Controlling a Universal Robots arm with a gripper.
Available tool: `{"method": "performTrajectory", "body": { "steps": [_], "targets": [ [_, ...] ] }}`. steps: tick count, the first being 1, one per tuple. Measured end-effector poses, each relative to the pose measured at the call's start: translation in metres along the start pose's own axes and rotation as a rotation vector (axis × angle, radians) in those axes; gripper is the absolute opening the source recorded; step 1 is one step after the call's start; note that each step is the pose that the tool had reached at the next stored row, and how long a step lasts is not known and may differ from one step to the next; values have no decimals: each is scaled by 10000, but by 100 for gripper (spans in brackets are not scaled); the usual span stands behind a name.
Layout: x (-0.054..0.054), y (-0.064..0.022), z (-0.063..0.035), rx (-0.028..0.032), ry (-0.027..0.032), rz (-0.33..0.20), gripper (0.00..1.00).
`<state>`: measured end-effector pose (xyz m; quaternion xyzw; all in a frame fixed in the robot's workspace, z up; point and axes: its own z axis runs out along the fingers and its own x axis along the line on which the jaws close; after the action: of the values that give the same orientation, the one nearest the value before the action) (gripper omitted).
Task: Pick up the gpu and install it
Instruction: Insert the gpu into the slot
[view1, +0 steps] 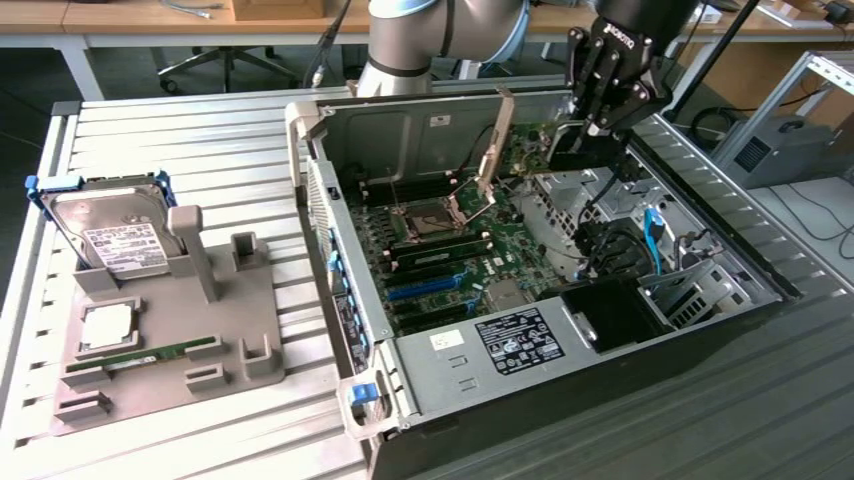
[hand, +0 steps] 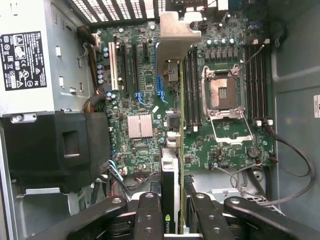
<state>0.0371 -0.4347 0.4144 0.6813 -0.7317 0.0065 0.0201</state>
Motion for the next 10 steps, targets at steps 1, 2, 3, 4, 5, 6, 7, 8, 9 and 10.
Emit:
{"method": "performTrajectory", "body": {
  "steps": [1, 2, 3, 4, 5, 6, 7, 8, 9, 10],
  "targets": [
    [0, 0, 5, 10, -3, -30, 27],
    [0, 1, 9, 32, -12, -36, 27],
    [0, 1, 13, 59, -37, -36, 27],
    [-1, 0, 19, 65, -68, -37, 27],
    [-1, 1, 21, 66, -92, -37, 27],
    [-1, 0, 21, 66, -92, -38, 27],
    [-1, 0, 21, 66, -92, -37, 27],
    [-1, 0, 21, 65, -92, -37, 27],
    [-1, 1, 21, 66, -92, -37, 27],
    [-1, 1, 21, 66, -93, -37, 27]
  ]
}}
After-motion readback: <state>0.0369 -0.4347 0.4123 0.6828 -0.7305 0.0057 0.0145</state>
